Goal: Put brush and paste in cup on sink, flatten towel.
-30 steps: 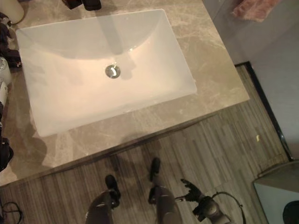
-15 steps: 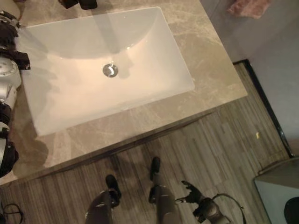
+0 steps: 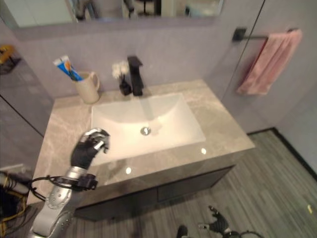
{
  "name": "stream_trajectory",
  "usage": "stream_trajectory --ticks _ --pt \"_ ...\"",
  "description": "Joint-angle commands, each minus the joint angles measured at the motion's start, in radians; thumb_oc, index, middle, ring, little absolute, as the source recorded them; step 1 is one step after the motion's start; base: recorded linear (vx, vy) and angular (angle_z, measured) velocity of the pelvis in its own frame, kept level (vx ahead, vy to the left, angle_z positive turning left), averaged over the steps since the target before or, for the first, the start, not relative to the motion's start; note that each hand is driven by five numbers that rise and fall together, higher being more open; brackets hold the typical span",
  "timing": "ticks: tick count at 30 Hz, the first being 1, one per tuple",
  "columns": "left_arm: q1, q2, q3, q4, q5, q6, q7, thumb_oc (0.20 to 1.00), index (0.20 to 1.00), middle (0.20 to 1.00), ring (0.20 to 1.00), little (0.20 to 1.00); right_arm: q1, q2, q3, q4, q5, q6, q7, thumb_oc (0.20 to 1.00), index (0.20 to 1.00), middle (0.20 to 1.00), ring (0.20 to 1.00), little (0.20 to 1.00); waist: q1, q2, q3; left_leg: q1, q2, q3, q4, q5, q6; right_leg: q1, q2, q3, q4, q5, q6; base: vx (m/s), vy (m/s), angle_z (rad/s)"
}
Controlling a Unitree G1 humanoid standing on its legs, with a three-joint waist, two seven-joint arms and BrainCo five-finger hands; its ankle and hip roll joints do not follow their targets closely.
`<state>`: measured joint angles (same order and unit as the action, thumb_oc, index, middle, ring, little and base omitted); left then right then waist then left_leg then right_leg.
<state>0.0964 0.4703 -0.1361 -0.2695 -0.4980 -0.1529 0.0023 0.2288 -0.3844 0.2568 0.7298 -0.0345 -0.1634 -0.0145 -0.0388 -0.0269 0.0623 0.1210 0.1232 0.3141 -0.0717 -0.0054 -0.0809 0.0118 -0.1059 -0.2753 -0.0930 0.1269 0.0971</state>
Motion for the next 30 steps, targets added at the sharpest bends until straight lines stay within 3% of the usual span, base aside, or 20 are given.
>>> stream_trajectory --ticks 1,2,3,4,5,6,8,9,12,13,14,17,19,21,22,23,24,25,28,30 --pt "-0.084 0.028 0.004 0.003 0.042 -0.054 -0.059 0.200 0.200 0.200 0.200 0.200 -0.080 -0.030 -0.023 -0.009 0.016 -0.034 -0.020 1.000 1.000 1.000 1.000 1.000 -0.006 -0.003 0.074 -0.061 -0.031 -0.151 0.113 -0.025 0.037 0.052 0.019 0.086 0.013 -0.093 -0.007 -0.07 -0.008 -0.21" --pt "-0.081 0.014 -0.018 0.015 0.025 -0.052 -0.064 0.200 0.200 0.200 0.200 0.200 -0.082 -0.033 -0.031 -0.020 0.026 -0.036 -0.028 1.000 1.000 1.000 1.000 1.000 -0.003 -0.006 0.073 -0.063 -0.050 -0.203 0.121 -0.039 0.040 0.051 0.018 0.100 0.011 -0.089 -0.008 -0.09 0.027 -0.55" --pt "-0.074 0.009 -0.055 0.031 0.026 -0.047 -0.082 0.200 0.200 0.200 0.200 0.200 -0.092 -0.037 -0.045 -0.024 0.043 -0.037 -0.039 1.000 1.000 1.000 1.000 1.000 0.003 -0.008 0.074 -0.064 -0.098 -0.311 0.143 -0.069 0.047 0.046 0.020 0.137 0.014 -0.080 -0.008 -0.13 0.065 -0.52" --pt "-0.073 0.006 -0.082 0.046 0.043 -0.041 -0.082 0.200 0.200 0.200 0.200 0.200 -0.111 -0.039 -0.057 -0.032 0.059 -0.036 -0.052 1.000 1.000 1.000 1.000 1.000 0.012 -0.013 0.078 -0.084 -0.169 -0.448 0.189 -0.096 0.064 0.014 0.021 0.195 0.032 -0.062 -0.007 -0.27 0.178 -1.31" --pt "-0.058 0.013 -0.104 0.074 0.043 -0.039 -0.098 0.200 0.200 0.200 0.200 0.200 -0.134 -0.037 -0.075 -0.054 0.086 -0.041 -0.061 1.000 1.000 1.000 1.000 1.000 -0.004 -0.005 0.088 -0.087 -0.214 -0.494 0.192 -0.112 0.092 -0.046 0.030 0.281 0.051 -0.023 0.007 -0.31 0.219 -2.01" --pt "-0.059 0.023 -0.115 0.074 0.049 -0.041 -0.107 0.200 0.200 0.200 0.200 0.200 -0.139 -0.035 -0.091 -0.072 0.101 -0.044 -0.064 1.000 1.000 1.000 1.000 1.000 -0.018 0.000 0.094 -0.092 -0.212 -0.454 0.181 -0.105 0.100 -0.073 0.027 0.296 0.051 -0.001 0.017 -0.52 0.349 -3.88" --pt "-0.098 0.055 -0.150 0.086 0.065 -0.052 -0.117 0.200 0.200 0.200 0.200 0.200 -0.153 -0.036 -0.126 -0.152 0.078 -0.050 -0.084 1.000 1.000 1.000 1.000 1.000 -0.037 0.001 0.124 -0.144 -0.230 -0.322 0.152 -0.091 0.132 -0.205 -0.005 0.358 0.051 0.098 0.092 -0.53 0.300 -2.54" --pt "-0.103 0.062 -0.156 0.093 0.076 -0.051 -0.119 0.200 0.200 0.200 0.200 0.200 -0.150 -0.032 -0.136 -0.168 0.072 -0.052 -0.094 1.000 1.000 1.000 1.000 1.000 -0.044 0.001 0.129 -0.149 -0.225 -0.294 0.147 -0.088 0.133 -0.217 -0.015 0.346 0.045 0.107 0.104 -0.26 0.137 -0.68" --pt "-0.108 0.066 -0.142 0.114 0.110 -0.058 -0.114 0.200 0.200 0.200 0.200 0.200 -0.156 -0.019 -0.150 -0.172 0.046 -0.046 -0.106 1.000 1.000 1.000 1.000 1.000 -0.028 0.027 0.150 -0.132 -0.178 -0.195 0.120 -0.074 0.122 -0.246 -0.059 0.161 0.058 0.077 0.105 -0.11 0.049 -1.32" --pt "-0.109 0.066 -0.142 0.114 0.111 -0.058 -0.114 0.200 0.200 0.200 0.200 0.200 -0.156 -0.019 -0.150 -0.173 0.046 -0.046 -0.106 1.000 1.000 1.000 1.000 1.000 -0.029 0.024 0.149 -0.136 -0.181 -0.195 0.118 -0.069 0.122 -0.251 -0.062 0.162 0.059 0.078 0.105 -0.19 0.041 -1.61" --pt "-0.115 0.058 -0.135 0.138 0.110 -0.056 -0.113 0.200 0.200 0.200 0.200 0.200 -0.149 -0.017 -0.147 -0.177 0.023 -0.042 -0.110 1.000 1.000 1.000 1.000 1.000 -0.022 0.042 0.158 -0.126 -0.155 -0.157 0.093 -0.044 0.117 -0.231 -0.073 0.084 0.134 0.017 0.092 -0.20 0.032 -1.55" --pt "-0.117 0.036 -0.136 0.181 0.111 -0.045 -0.106 0.216 0.216 0.216 0.216 0.216 -0.116 -0.019 -0.147 -0.176 0.008 -0.035 -0.105 1.000 1.000 1.000 1.000 1.000 -0.023 0.054 0.145 -0.113 -0.136 -0.121 0.047 -0.001 0.121 -0.183 -0.019 0.129 0.275 -0.079 0.061 -0.17 -0.001 -0.47" --pt "-0.114 0.025 -0.139 0.199 0.112 -0.038 -0.103 0.338 0.338 0.338 0.338 0.338 -0.111 -0.020 -0.148 -0.168 0.007 -0.033 -0.107 1.000 1.000 1.000 1.000 1.000 -0.018 0.056 0.133 -0.112 -0.130 -0.105 0.040 0.010 0.120 -0.146 -0.003 0.121 0.294 -0.112 0.051 -0.09 -0.060 -0.04" --pt "-0.084 0.010 -0.119 0.237 0.147 -0.021 -0.086 0.514 0.514 0.514 0.514 0.514 -0.130 -0.019 -0.147 -0.152 0.006 -0.028 -0.116 1.000 1.000 1.000 1.000 1.000 0.027 0.052 0.108 -0.122 -0.104 -0.022 0.066 0.010 0.117 -0.028 -0.019 -0.027 0.328 -0.180 0.036 -0.15 -0.156 -0.33" --pt "-0.070 0.002 -0.110 0.261 0.166 -0.015 -0.077 0.580 0.580 0.580 0.580 0.580 -0.141 -0.019 -0.143 -0.152 0.007 -0.025 -0.121 1.000 1.000 1.000 1.000 1.000 0.039 0.040 0.098 -0.140 -0.101 0.000 0.080 0.012 0.111 0.008 -0.003 -0.035 0.288 -0.184 0.040 -0.14 -0.173 -0.48" --pt "-0.061 -0.005 -0.104 0.280 0.166 -0.015 -0.076 0.856 0.856 0.856 0.856 0.856 -0.144 -0.019 -0.139 -0.154 0.011 -0.023 -0.121 1.000 1.000 1.000 1.000 1.000 0.046 0.029 0.094 -0.145 -0.098 0.018 0.085 0.021 0.102 0.034 0.014 -0.017 0.212 -0.189 0.035 -0.10 -0.176 -0.94" --pt "-0.054 -0.017 -0.097 0.303 0.183 -0.017 -0.068 1.000 1.000 1.000 1.000 1.000 -0.146 -0.022 -0.134 -0.148 0.017 -0.023 -0.122 1.000 1.000 1.000 1.000 1.000 0.050 0.023 0.089 -0.155 -0.093 0.032 0.100 0.021 0.095 0.044 0.029 0.021 0.163 -0.184 0.031 -0.06 -0.190 -0.98" --pt "-0.051 -0.034 -0.096 0.344 0.177 -0.006 -0.050 1.000 1.000 1.000 1.000 1.000 -0.144 -0.028 -0.132 -0.153 0.016 -0.021 -0.128 1.000 1.000 1.000 1.000 1.000 0.046 0.019 0.094 -0.165 -0.083 0.022 0.120 0.029 0.088 0.039 0.047 0.078 0.147 -0.176 0.017 -0.02 -0.209 -0.87" --pt "-0.054 -0.053 -0.094 0.401 0.199 0.009 -0.042 1.000 1.000 1.000 1.000 1.000 -0.123 -0.041 -0.142 -0.179 0.020 -0.016 -0.121 1.000 1.000 1.000 1.000 1.000 0.037 0.010 0.098 -0.174 -0.074 0.017 0.167 0.019 0.081 0.076 0.060 0.096 0.087 -0.161 0.003 -0.01 -0.189 -0.14" --pt "-0.051 -0.073 -0.101 0.461 0.239 0.022 -0.034 1.000 1.000 1.000 1.000 1.000 -0.113 -0.072 -0.151 -0.171 0.026 -0.014 -0.121 1.000 1.000 1.000 1.000 1.000 0.039 0.000 0.116 -0.204 -0.063 -0.064 0.289 -0.003 0.069 0.095 0.072 0.132 0.066 -0.158 -0.021 -0.04 -0.156 0.12"
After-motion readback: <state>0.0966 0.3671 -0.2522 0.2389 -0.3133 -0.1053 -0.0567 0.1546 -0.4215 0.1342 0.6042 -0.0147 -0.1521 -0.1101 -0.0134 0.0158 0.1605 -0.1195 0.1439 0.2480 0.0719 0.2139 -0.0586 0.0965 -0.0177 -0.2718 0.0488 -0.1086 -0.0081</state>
